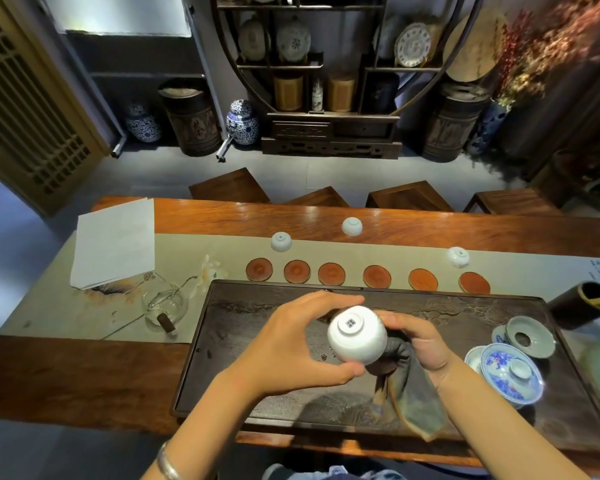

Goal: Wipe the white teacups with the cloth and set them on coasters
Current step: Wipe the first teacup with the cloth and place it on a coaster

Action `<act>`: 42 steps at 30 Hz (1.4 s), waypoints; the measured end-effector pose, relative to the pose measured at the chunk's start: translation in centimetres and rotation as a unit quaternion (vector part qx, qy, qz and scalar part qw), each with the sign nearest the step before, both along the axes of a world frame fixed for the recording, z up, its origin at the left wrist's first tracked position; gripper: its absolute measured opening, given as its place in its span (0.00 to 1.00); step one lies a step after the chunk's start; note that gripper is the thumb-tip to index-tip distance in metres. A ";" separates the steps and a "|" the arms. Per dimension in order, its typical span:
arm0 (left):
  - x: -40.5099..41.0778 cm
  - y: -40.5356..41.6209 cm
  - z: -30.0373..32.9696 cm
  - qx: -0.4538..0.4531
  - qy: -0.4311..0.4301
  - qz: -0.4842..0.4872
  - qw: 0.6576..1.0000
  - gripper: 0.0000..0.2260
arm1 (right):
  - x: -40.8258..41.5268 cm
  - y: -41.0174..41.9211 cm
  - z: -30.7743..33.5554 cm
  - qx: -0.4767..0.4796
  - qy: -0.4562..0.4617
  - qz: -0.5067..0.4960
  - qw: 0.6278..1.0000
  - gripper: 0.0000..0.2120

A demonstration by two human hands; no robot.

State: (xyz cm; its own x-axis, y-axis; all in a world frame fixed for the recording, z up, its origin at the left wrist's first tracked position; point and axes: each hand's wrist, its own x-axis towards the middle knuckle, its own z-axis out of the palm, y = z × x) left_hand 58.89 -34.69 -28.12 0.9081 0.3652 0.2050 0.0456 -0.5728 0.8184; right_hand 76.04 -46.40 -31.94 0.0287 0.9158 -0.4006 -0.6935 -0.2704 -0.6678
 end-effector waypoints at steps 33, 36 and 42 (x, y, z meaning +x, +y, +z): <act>-0.6 -1.8 0.1 -0.142 -0.014 0.091 0.986 0.26 | -2.3 -0.5 0.8 0.067 -0.051 -0.064 0.994 0.21; -0.6 -1.7 0.0 -0.137 -0.030 0.113 0.984 0.27 | -2.4 -0.3 0.9 0.063 -0.064 -0.068 0.994 0.23; -0.8 -1.3 -0.1 -0.093 -0.039 0.152 0.983 0.25 | -2.4 -0.2 1.6 0.057 -0.136 -0.084 0.986 0.12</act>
State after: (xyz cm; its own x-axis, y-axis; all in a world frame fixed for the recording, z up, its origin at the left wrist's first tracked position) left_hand 58.11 -36.03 -28.19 0.7356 0.6545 0.1747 0.1240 -0.3835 0.9152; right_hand 73.61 -46.58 -30.32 0.2762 0.9273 -0.2527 -0.5139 -0.0797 -0.8541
